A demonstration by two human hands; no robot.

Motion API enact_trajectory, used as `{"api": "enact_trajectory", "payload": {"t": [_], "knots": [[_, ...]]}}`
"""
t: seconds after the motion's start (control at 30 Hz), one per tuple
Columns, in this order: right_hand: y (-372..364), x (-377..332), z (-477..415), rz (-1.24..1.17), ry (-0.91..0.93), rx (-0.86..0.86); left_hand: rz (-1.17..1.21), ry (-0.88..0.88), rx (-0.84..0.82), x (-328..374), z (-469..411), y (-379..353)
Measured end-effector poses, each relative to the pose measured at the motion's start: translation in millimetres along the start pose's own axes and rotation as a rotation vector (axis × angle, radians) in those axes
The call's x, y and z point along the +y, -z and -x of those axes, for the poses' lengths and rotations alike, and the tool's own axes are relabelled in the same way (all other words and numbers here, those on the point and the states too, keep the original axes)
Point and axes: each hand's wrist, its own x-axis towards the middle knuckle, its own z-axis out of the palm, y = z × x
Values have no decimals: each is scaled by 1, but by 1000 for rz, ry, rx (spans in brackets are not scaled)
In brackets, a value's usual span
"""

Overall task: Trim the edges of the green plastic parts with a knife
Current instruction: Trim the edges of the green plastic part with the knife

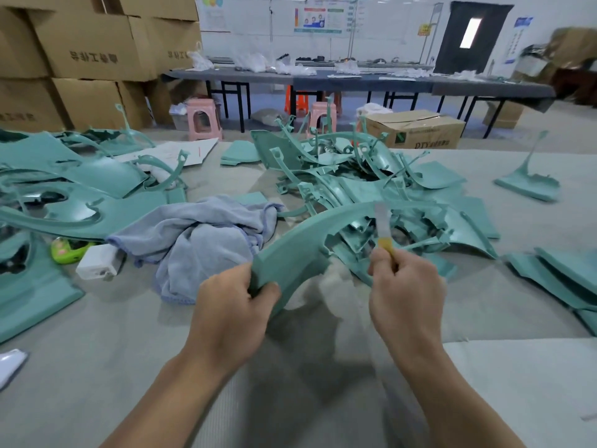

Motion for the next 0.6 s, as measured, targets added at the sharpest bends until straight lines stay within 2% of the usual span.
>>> {"api": "enact_trajectory", "payload": {"t": [0.07,0.13,0.17,0.2,0.27,0.3,0.33,0.4,0.43,0.53,0.6], "knots": [[8,9,-2,-90,-28,71,326,172,14,3,-4,0],[9,7,1,-121,8,-31,663,336,117,2,-12,0],[6,6,3,-87,0,-135,743,379,190,0,-16,3],[4,4,5,4,-42,-256,794,413,258,-3,-21,6],[2,6,7,400,-49,-387,881,472,355,-9,-28,16],[3,6,8,598,22,-364,923,491,390,-14,-30,21],[3,4,10,679,112,-297,960,503,416,-20,-32,25],[0,-7,19,554,256,-169,1020,536,437,-29,-37,30],[-5,-15,26,427,321,-169,1040,550,445,-31,-39,32],[-38,-47,38,175,431,-296,1069,498,559,-34,-43,38],[-69,-67,33,101,382,-467,1115,458,675,-36,-45,47]]}}
